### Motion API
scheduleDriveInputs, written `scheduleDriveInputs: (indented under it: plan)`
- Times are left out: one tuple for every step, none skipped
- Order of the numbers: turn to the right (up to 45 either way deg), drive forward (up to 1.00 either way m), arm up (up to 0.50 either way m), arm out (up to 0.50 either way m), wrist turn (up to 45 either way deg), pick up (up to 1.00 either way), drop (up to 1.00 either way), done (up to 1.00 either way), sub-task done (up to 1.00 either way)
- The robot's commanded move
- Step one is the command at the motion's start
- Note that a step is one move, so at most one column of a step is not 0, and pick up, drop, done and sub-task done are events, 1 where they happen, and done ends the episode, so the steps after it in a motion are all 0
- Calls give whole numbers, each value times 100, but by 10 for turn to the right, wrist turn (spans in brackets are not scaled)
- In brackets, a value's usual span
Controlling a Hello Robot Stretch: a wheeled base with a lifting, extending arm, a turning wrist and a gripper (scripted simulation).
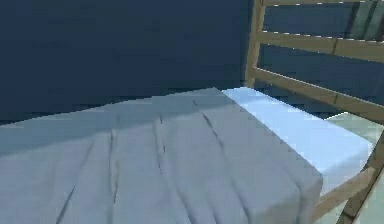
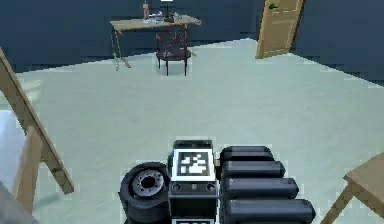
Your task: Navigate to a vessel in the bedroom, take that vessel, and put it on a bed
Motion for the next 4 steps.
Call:
scheduleDriveInputs:
  plan:
    - [-450, 0, 0, 0, 0, 0, 0, 0, 0]
    - [-450, 0, 0, 0, 0, 0, 0, 0, 0]
    - [0, 0, 0, 48, 0, 0, 0, 0, 0]
    - [0, 0, 0, 0, 450, 0, 0, 0, 0]
